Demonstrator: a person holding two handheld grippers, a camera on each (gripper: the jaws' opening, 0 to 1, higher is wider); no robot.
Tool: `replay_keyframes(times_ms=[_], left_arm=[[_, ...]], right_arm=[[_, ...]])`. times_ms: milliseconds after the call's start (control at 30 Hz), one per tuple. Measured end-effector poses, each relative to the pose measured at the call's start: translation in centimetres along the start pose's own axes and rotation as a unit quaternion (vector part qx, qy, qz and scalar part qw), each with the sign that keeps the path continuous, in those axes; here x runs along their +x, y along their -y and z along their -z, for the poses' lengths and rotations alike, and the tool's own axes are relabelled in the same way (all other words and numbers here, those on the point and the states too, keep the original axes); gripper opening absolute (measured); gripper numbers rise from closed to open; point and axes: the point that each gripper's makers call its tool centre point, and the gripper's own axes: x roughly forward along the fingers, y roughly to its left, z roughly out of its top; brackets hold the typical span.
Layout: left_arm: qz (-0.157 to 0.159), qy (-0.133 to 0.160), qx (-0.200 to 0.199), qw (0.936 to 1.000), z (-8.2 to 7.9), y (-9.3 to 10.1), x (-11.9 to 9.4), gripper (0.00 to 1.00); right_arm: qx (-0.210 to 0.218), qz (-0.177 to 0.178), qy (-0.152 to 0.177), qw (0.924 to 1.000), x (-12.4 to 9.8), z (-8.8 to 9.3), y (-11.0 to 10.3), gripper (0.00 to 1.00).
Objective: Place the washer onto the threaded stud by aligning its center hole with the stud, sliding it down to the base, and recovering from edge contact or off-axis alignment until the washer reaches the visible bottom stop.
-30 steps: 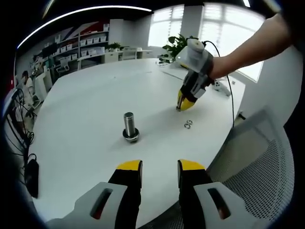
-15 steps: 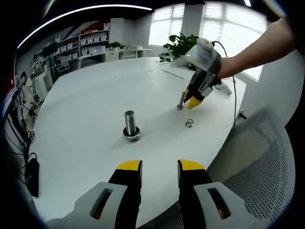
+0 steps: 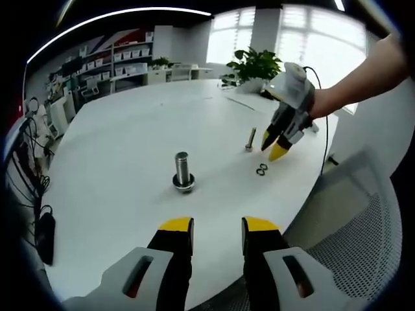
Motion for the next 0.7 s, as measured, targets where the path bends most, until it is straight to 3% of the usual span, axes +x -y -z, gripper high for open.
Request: replay_keyframes(times_ms=[300,700], left_arm=[[-0.004,0.006,-0.006,1.0000,-0.2,-0.2,-0.1,0.28],[-0.006,0.008,-0.005,0.9999,-0.2,-0.2,-0.1,0.28]], right_arm=[[-0.014,-0.014,0.007,0.9998,0.5,-0.6,-1.9,0.26],[-0.058,-0.011,-0.002,0.9983,1.0,-0.9,-2.5,0.25]])
